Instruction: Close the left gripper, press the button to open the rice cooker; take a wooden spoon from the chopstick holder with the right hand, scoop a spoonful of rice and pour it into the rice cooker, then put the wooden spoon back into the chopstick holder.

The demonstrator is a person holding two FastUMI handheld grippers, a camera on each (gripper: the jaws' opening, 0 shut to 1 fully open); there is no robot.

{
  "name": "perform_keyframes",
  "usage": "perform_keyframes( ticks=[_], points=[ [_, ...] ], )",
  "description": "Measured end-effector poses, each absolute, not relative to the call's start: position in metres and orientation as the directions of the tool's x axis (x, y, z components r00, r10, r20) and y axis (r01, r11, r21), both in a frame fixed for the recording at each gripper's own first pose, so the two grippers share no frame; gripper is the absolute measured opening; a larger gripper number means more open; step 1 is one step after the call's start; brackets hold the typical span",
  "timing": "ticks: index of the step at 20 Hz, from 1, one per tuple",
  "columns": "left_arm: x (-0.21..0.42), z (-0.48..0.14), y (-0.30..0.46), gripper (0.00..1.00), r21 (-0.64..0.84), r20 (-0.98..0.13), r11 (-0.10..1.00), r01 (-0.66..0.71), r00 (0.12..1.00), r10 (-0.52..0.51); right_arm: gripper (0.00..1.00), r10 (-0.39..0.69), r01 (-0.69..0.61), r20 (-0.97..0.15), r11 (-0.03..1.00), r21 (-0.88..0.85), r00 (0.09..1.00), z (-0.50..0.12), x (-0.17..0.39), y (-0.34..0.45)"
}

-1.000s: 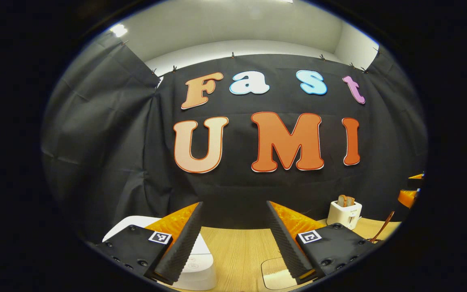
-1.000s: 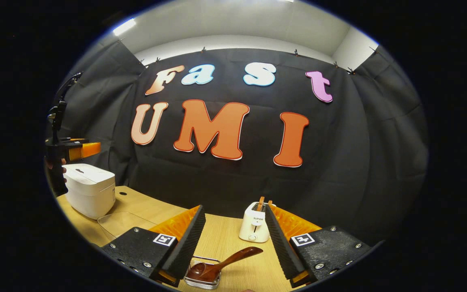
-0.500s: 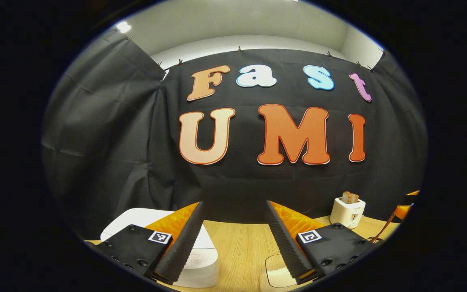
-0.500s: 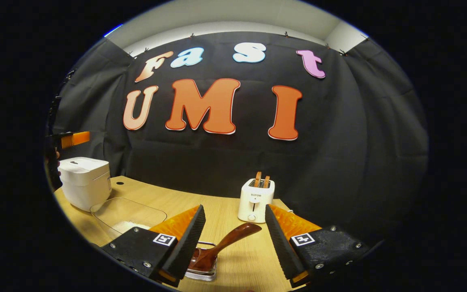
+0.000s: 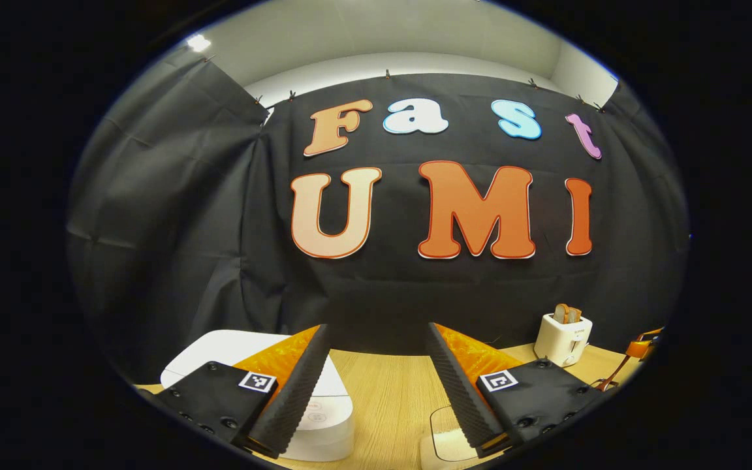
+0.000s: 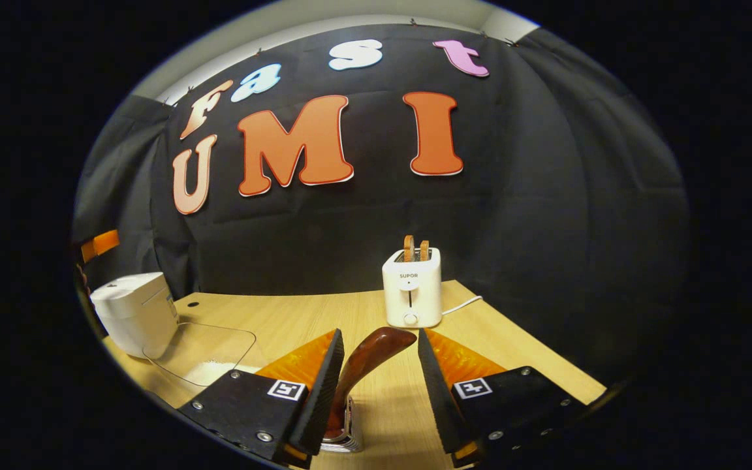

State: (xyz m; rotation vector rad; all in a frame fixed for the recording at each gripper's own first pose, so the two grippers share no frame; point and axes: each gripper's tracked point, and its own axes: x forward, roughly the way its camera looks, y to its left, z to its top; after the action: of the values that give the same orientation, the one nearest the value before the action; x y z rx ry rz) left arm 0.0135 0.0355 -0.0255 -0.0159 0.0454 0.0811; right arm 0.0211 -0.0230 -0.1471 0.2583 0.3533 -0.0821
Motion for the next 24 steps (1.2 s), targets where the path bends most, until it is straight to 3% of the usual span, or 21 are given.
perform_keyframes(
  ticks=[15, 24],
  points=[
    [0.010, -0.031, 0.032, 0.98, -0.023, -0.063, 0.997, -0.071, 0.996, 0.069, 0.28, 0.086, 0.088, -0.350, 0.887, 0.454, 0.933, -0.144, 0.008, -0.005],
    [0.011, -0.031, 0.027, 0.96, -0.036, -0.061, 0.998, -0.060, 0.997, 0.057, 0.27, 0.097, 0.059, -0.336, 0.904, 0.424, 0.937, -0.135, -0.015, 0.006]
  ],
)
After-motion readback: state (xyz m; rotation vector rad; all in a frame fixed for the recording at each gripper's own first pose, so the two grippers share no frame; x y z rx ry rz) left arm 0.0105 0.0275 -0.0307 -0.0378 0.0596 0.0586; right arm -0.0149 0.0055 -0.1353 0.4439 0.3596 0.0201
